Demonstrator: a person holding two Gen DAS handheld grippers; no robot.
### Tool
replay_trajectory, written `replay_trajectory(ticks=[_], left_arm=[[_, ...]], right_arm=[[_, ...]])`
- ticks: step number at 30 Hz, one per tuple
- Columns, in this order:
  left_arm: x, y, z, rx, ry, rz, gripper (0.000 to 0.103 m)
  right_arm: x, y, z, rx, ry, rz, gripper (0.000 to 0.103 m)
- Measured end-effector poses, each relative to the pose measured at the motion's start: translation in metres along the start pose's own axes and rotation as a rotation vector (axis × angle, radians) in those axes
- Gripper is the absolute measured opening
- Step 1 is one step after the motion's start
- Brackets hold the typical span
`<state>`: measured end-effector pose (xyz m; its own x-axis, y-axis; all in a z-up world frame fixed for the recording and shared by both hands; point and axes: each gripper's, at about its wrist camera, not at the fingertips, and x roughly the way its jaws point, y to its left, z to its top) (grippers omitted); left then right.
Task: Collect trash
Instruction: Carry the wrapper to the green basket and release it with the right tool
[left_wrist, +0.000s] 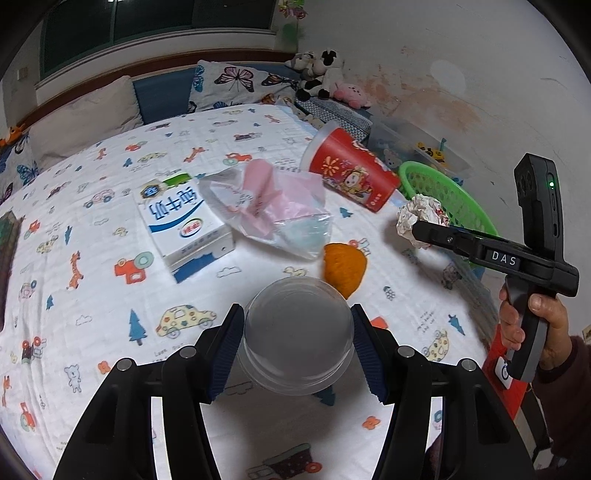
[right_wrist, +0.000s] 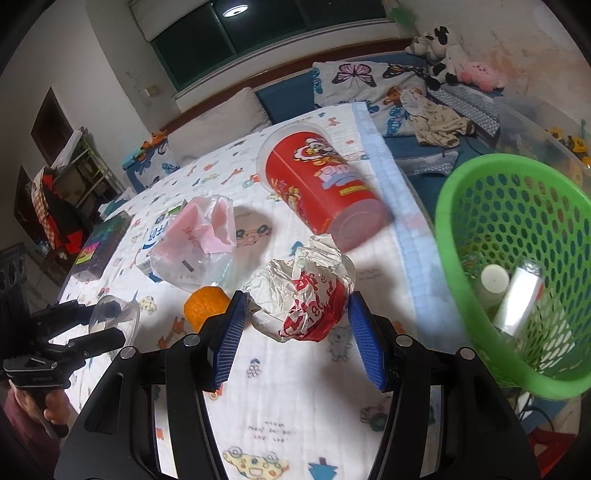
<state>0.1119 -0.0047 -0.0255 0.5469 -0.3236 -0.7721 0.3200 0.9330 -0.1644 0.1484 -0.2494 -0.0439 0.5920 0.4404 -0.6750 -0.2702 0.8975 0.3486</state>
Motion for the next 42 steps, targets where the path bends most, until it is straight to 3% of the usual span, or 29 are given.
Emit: replay_trajectory(ticks=[42], left_arm=[[0.023,-0.092,0.039,0.152,0.002,-0.113,0.057]], right_arm=[[-0.082,-0.125,-0.012,0.176,-0.094,-0.22,0.058]])
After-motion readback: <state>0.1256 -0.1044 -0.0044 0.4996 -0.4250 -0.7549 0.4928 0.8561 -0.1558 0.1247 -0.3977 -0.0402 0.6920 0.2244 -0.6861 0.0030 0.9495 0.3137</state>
